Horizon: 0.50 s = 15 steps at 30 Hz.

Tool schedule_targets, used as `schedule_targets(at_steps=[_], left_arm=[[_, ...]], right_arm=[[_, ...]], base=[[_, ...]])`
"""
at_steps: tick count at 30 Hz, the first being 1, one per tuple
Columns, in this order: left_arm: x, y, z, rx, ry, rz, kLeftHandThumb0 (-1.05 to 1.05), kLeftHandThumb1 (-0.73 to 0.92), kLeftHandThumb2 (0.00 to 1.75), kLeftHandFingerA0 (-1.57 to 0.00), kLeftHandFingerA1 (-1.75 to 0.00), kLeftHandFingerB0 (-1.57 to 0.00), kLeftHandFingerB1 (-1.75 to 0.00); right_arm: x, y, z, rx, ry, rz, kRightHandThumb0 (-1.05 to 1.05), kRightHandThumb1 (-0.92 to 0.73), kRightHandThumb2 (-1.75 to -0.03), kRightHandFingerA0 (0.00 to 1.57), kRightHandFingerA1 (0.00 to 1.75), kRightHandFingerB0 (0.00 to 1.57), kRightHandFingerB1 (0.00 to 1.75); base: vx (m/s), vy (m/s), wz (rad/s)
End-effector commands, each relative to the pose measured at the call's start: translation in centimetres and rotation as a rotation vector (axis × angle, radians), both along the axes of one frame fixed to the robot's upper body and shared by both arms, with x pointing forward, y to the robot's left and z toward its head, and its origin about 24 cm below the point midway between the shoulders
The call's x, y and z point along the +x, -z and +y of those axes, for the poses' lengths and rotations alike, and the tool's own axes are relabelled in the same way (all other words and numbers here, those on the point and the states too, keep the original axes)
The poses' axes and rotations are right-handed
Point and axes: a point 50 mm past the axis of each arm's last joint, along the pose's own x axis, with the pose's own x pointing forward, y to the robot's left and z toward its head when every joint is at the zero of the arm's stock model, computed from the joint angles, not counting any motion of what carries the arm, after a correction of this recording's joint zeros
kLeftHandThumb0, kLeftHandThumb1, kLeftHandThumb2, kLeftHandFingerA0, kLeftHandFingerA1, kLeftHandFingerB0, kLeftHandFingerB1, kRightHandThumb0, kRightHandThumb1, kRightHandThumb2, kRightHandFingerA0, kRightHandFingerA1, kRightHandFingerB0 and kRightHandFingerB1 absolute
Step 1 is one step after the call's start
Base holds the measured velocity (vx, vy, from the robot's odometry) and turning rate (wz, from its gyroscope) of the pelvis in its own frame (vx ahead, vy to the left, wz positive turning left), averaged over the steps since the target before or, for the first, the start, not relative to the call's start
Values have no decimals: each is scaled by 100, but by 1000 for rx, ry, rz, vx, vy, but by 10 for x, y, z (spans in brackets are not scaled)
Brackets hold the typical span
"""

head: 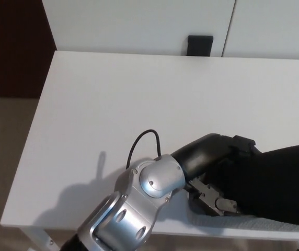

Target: The robot walk towards a table in front and pick up a black pencil case on the left hand side and put the pencil case into a small container on the right hand side

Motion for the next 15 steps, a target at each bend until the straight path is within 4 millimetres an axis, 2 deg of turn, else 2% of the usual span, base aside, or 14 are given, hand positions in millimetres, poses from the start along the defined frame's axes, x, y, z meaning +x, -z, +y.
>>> schedule_targets(at_steps=[1, 2, 3, 4, 5, 13, 14, 15], left_arm=[[0, 6, 6, 1, -90, -39, -55, 48, 78, -55, -61, -27, -44], [-1, 6, 6, -4, -95, -42, -55, 48, 78, -55, -61, -27, -44], [-1, 5, 6, 0, -87, -58, -71, 44, 78, -7, -23, -7, -11], [-2, 5, 6, 4, -77, -76, -71, 44, 78, -7, -23, -7, -11], [-2, 3, 7, 25, -66, -103, -82, 50, 83, 0, 0, 0, 0], [-6, -3, 7, 33, -67, -141, -84, 49, 86, 0, 0, 0, -3], [-7, -4, 6, 26, -63, -143, -84, 48, 87, 0, 0, 0, -3], [-9, -6, 5, 16, -57, -145, -84, 48, 87, 0, 0, 0, -3]], right_arm=[[1, -2, -4, -10, 0, -2, -36, -61, -58, 61, 45, 41, 37], [1, -2, -4, -10, 0, -2, -36, -61, -58, 61, 45, 41, 37], [1, -2, -4, -10, 1, -1, -36, -61, -58, 63, 46, 42, 37], [1, -2, -4, -10, 3, 0, -36, -61, -58, 63, 46, 42, 37], [2, -2, -3, -2, 9, -3, -36, -60, -58, 64, 46, 42, 37], [2, -2, -3, 0, 11, 2, -37, -59, -58, 66, 46, 42, 37], [2, -2, -3, 4, 15, 0, -44, -46, -76, 62, 59, 37, 48], [2, -2, -3, 8, 21, -1, -44, -46, -76, 62, 59, 37, 48]], base=[[0, 0, 0], [0, 0, 0], [0, 0, 0], [0, 0, 0], [0, 0, 0], [0, 0, 0], [0, 0, 0], [0, 0, 0]])
